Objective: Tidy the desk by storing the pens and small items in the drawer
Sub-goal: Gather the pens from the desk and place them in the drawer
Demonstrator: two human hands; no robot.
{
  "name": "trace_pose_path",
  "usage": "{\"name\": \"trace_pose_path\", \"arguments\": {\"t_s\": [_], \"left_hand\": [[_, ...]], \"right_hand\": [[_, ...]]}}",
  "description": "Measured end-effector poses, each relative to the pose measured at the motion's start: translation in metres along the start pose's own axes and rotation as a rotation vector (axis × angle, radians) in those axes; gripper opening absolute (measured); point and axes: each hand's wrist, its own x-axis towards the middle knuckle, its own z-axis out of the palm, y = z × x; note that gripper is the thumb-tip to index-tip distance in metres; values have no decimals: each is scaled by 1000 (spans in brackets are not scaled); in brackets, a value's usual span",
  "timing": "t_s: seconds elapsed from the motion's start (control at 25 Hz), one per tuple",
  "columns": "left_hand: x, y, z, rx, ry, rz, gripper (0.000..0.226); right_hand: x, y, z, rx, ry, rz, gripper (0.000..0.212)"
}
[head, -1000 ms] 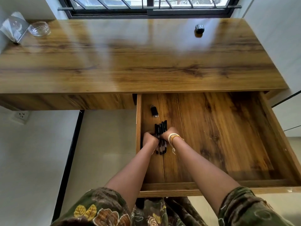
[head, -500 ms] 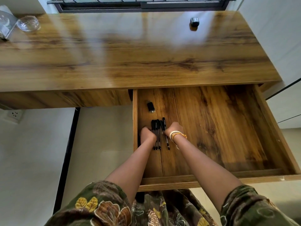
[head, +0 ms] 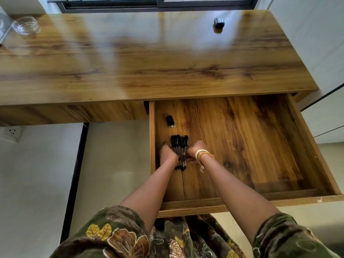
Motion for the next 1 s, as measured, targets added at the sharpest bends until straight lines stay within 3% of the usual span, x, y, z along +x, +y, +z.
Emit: {"name": "trace_pose_path", "arguments": {"t_s": [0.24, 0.48, 1.0], "left_hand": [[-1, 2, -7, 3, -6, 41, 38], [-6, -5, -10, 50, -34, 64, 41], [-6, -11, -18, 9, -167, 90, 56]], "right_hand": [[5, 0, 1, -96, 113, -56, 13], [-3, 3, -3, -40, 17, 36, 17], [-8, 2, 10, -23, 80, -41, 31]]}}
